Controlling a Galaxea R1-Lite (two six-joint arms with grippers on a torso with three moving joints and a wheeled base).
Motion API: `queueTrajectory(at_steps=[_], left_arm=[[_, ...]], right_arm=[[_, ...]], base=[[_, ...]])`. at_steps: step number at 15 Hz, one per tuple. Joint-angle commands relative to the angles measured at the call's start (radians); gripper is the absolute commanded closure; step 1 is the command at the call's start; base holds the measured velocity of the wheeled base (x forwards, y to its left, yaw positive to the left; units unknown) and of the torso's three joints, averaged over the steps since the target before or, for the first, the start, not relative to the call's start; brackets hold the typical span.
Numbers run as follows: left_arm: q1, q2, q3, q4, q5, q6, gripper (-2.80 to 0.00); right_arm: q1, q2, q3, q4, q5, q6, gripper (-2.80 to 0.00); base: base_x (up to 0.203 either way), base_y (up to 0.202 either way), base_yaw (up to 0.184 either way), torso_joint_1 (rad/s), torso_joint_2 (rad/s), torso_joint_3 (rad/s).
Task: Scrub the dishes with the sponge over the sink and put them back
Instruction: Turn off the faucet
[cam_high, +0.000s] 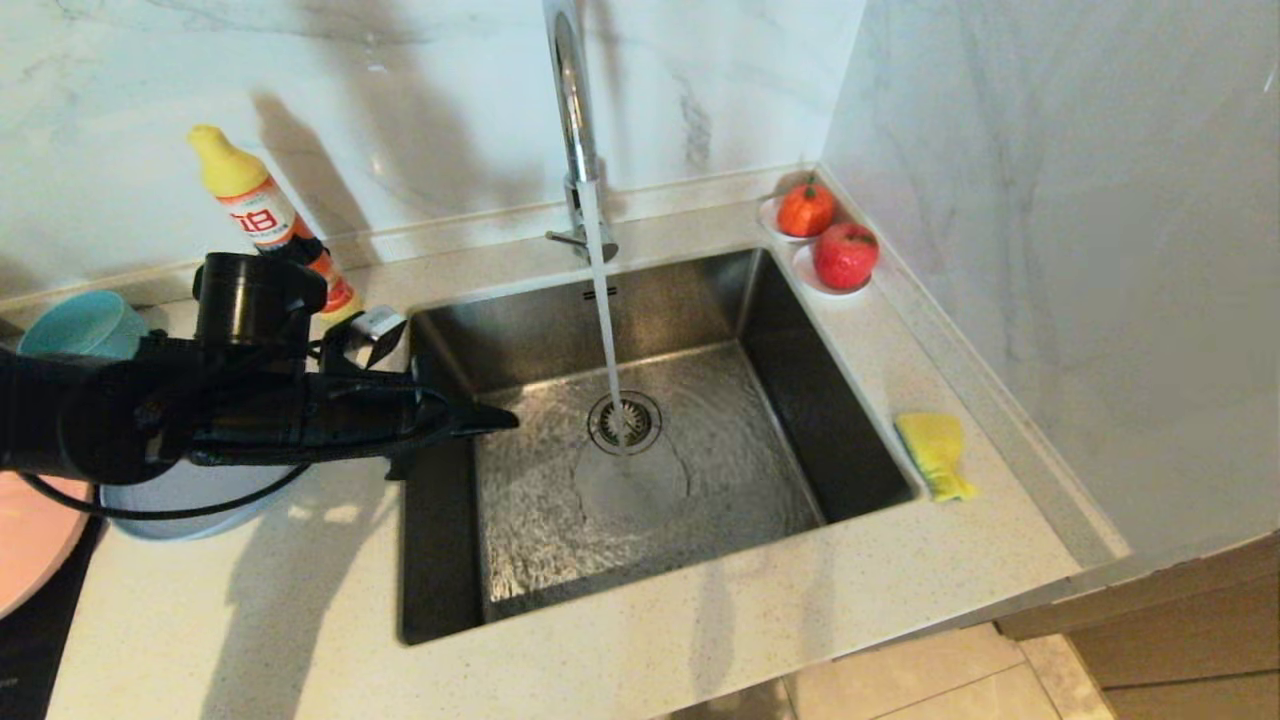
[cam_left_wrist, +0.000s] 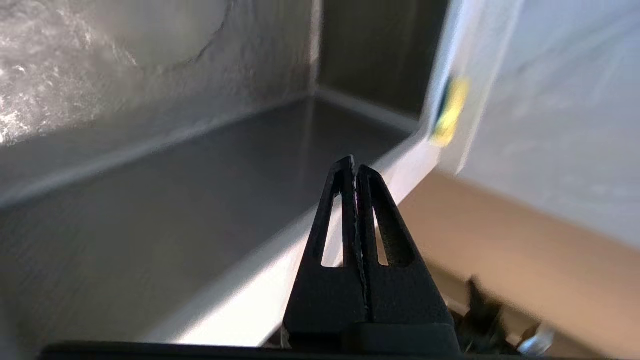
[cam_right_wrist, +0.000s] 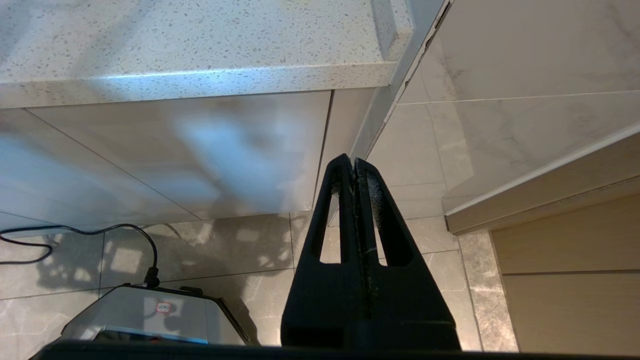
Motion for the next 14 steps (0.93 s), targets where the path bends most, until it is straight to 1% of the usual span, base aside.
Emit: queueTrajectory(at_steps=[1, 4, 6, 7, 8, 14], left_arm=[[-0.009, 0.058, -0.002, -0.146, -0.002, -0.089, 0.00], [-0.009, 0.102, -0.008, -0.322, 0.004, -0.207, 0.00], [-0.010, 0.135, -0.019, -0.414, 0.037, -0.256, 0.00], [-0.010, 0.152, -0.037, -0.441, 0.059, -0.266, 0.00], [-0.009, 0.164, -0.058, -0.446, 0.067, -0.269, 0.00], [-0.010, 0.199, -0.159, -0.436, 0.070, -0.271, 0.00]], right_arm=[[0.000, 0.002, 0.000, 0.001, 0.001, -0.001, 0.00], [0.000, 0.002, 0.000, 0.001, 0.001, -0.001, 0.00], [0.000, 0.002, 0.000, 0.001, 0.001, -0.001, 0.00], [0.000, 0.002, 0.000, 0.001, 0.001, -0.001, 0.00], [0.000, 0.002, 0.000, 0.001, 0.001, -0.001, 0.00], [0.000, 0.002, 0.000, 0.001, 0.001, -0.001, 0.00]], base=[[0.000, 0.000, 0.000, 0.000, 0.00, 0.000], [0.000, 0.000, 0.000, 0.000, 0.00, 0.000], [0.000, 0.000, 0.000, 0.000, 0.00, 0.000], [0.000, 0.000, 0.000, 0.000, 0.00, 0.000], [0.000, 0.000, 0.000, 0.000, 0.00, 0.000], [0.000, 0.000, 0.000, 0.000, 0.00, 0.000]])
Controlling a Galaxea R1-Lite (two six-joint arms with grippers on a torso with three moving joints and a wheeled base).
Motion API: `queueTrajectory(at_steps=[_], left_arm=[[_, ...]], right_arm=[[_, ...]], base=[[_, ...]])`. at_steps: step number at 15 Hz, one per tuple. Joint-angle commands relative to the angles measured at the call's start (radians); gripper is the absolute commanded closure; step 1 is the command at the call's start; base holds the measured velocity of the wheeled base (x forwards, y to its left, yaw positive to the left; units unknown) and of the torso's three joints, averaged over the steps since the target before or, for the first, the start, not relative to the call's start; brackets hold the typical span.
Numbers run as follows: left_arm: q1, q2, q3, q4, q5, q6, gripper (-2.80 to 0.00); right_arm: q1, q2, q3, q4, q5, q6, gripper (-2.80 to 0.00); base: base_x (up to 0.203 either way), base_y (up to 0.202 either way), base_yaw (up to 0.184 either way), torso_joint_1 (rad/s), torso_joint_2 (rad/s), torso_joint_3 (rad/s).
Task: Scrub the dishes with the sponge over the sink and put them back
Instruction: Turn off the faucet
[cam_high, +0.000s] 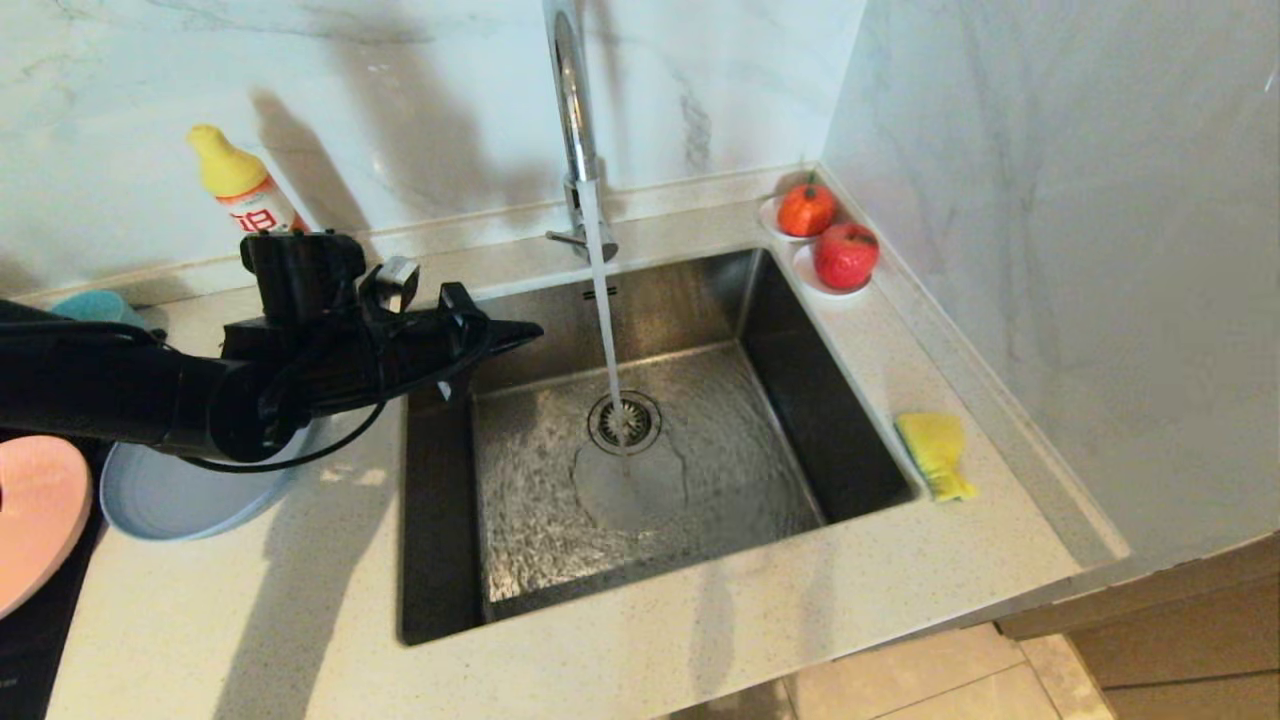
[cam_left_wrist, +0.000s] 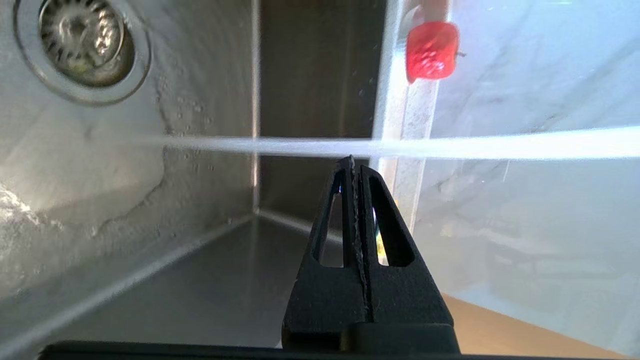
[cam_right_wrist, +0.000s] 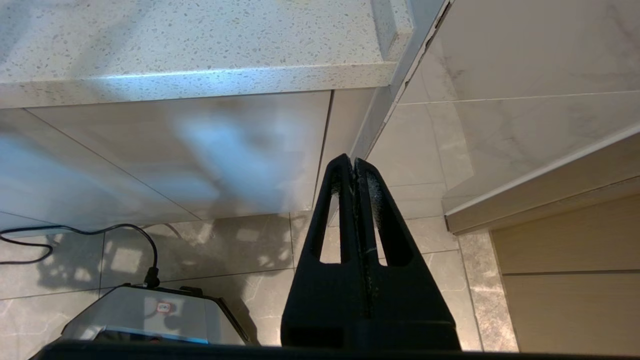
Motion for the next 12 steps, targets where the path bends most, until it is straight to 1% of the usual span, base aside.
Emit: queueTrajectory(at_steps=[1, 5, 9, 12], left_arm=[[-0.001, 0.006, -0.039, -0.002, -0.003, -0.005, 0.00], [-0.003, 0.006, -0.075, -0.002, 0.006, -0.002, 0.00], [-0.003, 0.041, -0.142, 0.010, 0.012, 0.000, 0.00], [-0.003, 0.090, -0.214, 0.019, 0.025, 0.001, 0.00]], right_arm=[[0.000, 0.002, 0.000, 0.001, 0.001, -0.001, 0.00], [0.000, 0.002, 0.000, 0.001, 0.001, -0.001, 0.00], [0.000, 0.002, 0.000, 0.001, 0.001, -0.001, 0.00], [0.000, 0.002, 0.000, 0.001, 0.001, -0.001, 0.00]], base=[[0.000, 0.000, 0.000, 0.000, 0.00, 0.000], [0.000, 0.000, 0.000, 0.000, 0.00, 0.000], [0.000, 0.000, 0.000, 0.000, 0.00, 0.000], [0.000, 0.000, 0.000, 0.000, 0.00, 0.000]])
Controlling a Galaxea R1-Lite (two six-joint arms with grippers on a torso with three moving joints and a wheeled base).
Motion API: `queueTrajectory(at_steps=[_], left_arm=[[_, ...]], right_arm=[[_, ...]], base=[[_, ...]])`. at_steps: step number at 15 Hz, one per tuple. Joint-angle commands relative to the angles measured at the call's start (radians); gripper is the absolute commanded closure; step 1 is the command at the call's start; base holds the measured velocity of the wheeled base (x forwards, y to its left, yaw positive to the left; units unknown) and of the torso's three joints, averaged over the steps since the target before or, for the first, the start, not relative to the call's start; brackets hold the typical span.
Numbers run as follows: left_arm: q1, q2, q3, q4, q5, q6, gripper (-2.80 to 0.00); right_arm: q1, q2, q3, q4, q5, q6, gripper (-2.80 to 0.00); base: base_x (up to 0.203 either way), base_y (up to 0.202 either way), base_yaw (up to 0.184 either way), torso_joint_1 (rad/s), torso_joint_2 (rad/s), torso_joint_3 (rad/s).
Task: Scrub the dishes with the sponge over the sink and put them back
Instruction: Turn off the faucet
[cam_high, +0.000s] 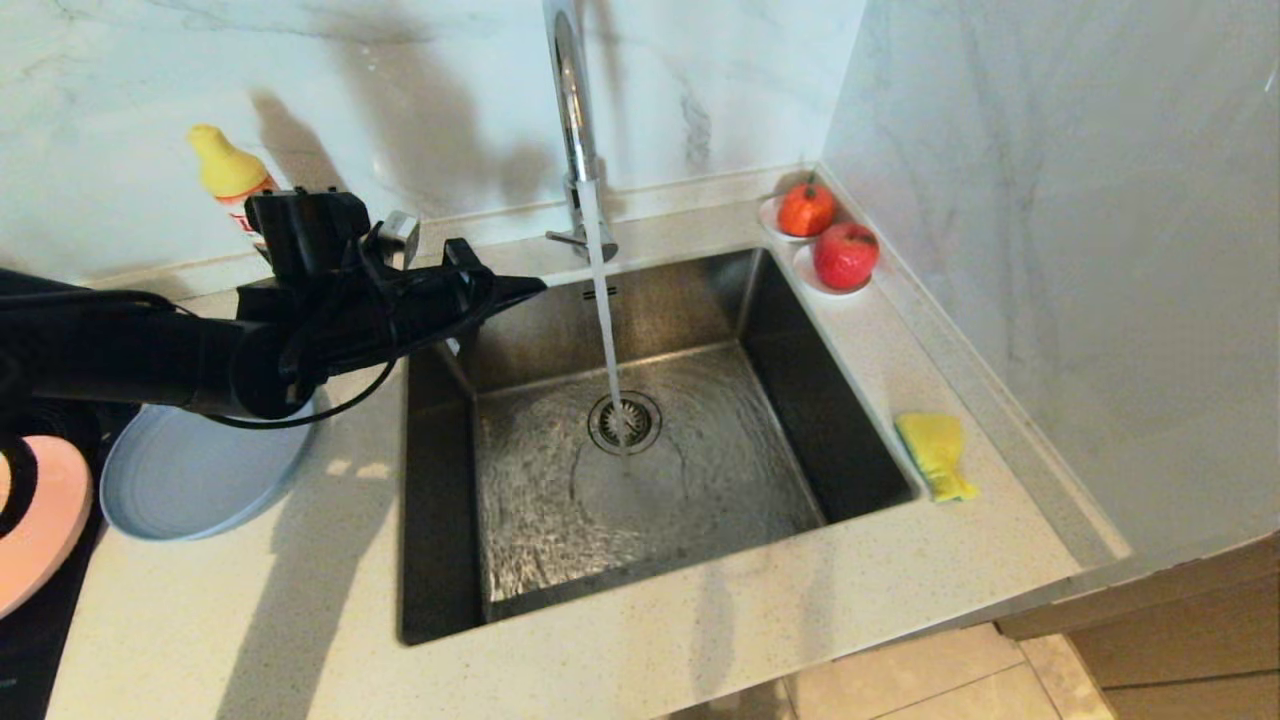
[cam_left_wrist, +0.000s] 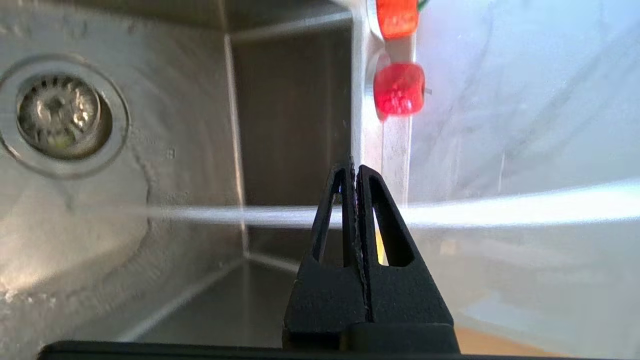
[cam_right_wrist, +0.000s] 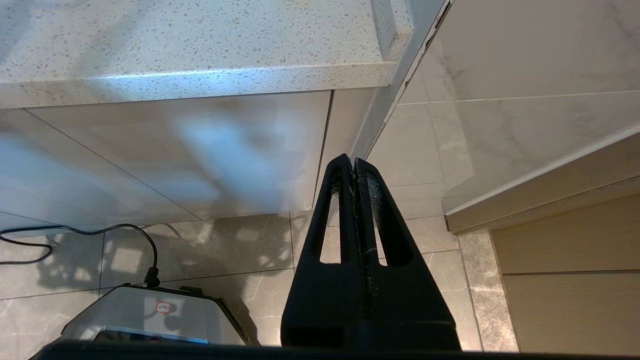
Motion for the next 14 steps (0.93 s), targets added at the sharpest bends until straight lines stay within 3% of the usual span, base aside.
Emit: queueTrajectory(at_steps=[1, 4, 14], left_arm=[[0.000, 0.042, -0.053, 0.008, 0.005, -0.005, 0.00], [0.000, 0.061, -0.117, 0.060, 0.011, -0.004, 0.00], [0.000, 0.105, -0.223, 0.067, 0.023, -0.009, 0.00]], right_arm=[[0.000, 0.002, 0.000, 0.001, 0.001, -0.001, 0.00], [0.000, 0.002, 0.000, 0.001, 0.001, -0.001, 0.00], [0.000, 0.002, 0.000, 0.001, 0.001, -0.001, 0.00]], base=[[0.000, 0.000, 0.000, 0.000, 0.00, 0.000], [0.000, 0.000, 0.000, 0.000, 0.00, 0.000], [0.000, 0.000, 0.000, 0.000, 0.00, 0.000]])
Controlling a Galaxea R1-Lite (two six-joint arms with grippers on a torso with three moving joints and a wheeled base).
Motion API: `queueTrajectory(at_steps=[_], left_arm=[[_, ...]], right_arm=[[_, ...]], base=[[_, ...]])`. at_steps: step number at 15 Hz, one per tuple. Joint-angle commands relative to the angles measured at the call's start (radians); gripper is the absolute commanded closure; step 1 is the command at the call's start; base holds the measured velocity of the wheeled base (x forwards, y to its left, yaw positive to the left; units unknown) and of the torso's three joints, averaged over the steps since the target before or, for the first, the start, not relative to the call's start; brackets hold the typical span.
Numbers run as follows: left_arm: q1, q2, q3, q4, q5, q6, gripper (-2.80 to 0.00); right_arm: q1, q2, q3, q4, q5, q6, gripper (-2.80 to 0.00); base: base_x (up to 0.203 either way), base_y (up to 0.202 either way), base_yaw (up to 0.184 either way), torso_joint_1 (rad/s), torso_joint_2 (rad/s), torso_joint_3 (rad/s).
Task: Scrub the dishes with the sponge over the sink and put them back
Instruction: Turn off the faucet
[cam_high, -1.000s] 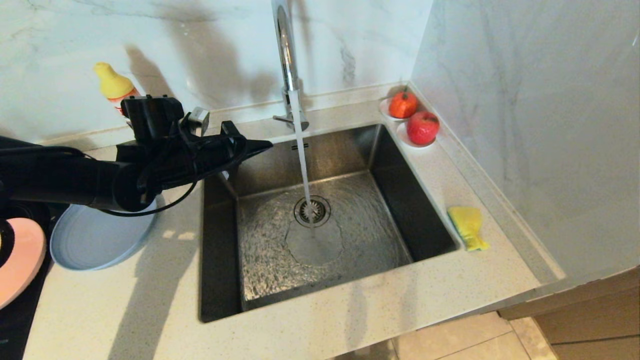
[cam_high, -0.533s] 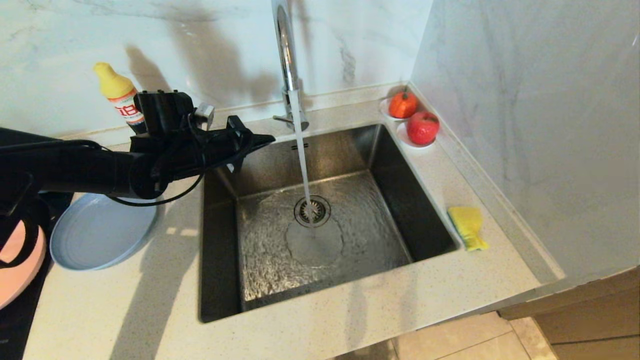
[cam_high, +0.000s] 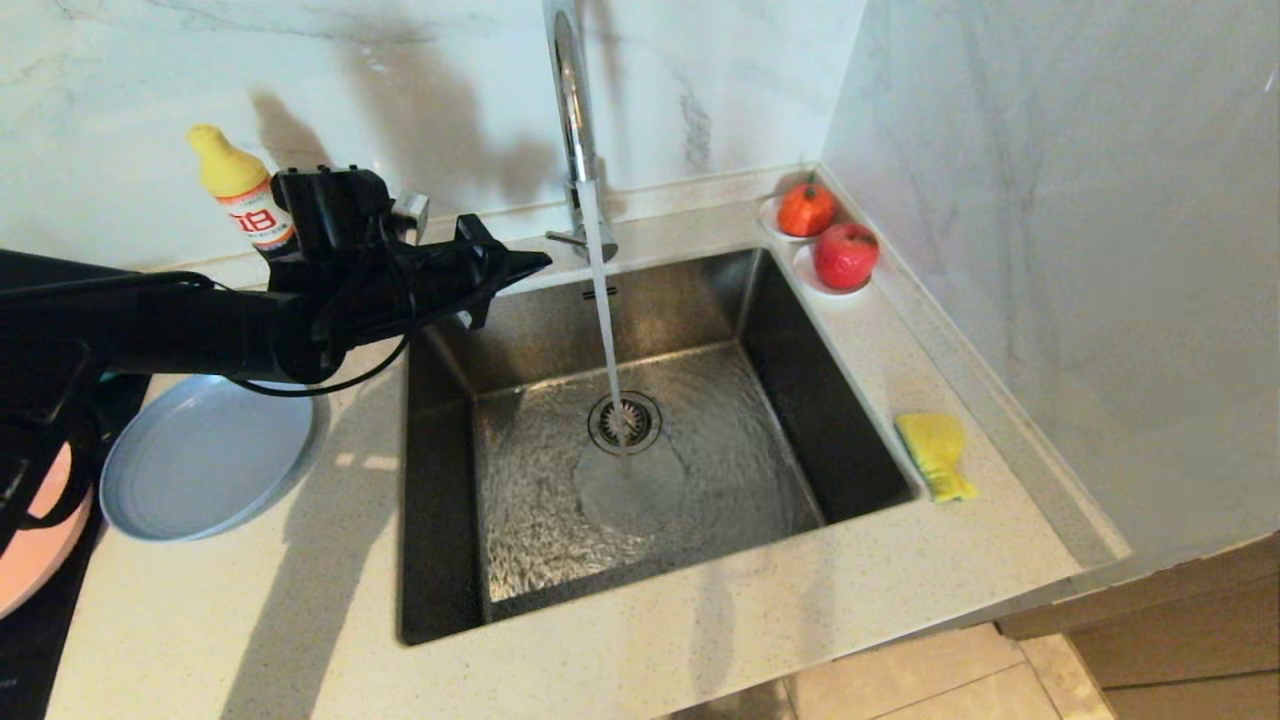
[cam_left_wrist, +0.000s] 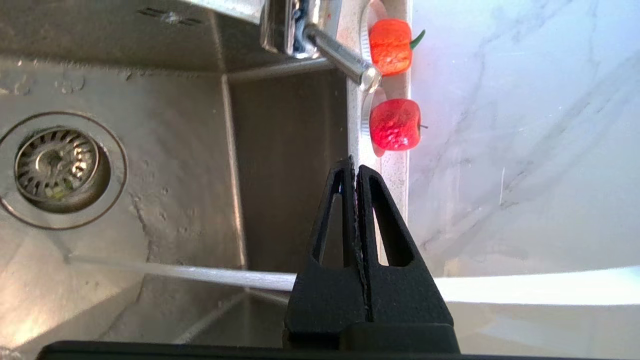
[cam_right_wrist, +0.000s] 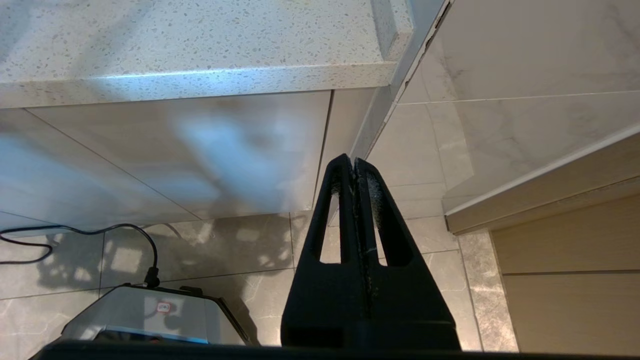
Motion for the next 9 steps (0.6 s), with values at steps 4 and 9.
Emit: queueTrajectory(at_steps=[4, 9], left_arm=[[0.000, 0.034, -0.075, 0.031, 0.012, -0.006, 0.00], [-0.001, 0.082, -0.172, 0.060, 0.039, -0.007, 0.00]], right_arm=[[0.000, 0.002, 0.000, 0.001, 0.001, -0.001, 0.00], [0.000, 0.002, 0.000, 0.001, 0.001, -0.001, 0.00]], base=[[0.000, 0.000, 0.000, 0.000, 0.00, 0.000], [0.000, 0.000, 0.000, 0.000, 0.00, 0.000]])
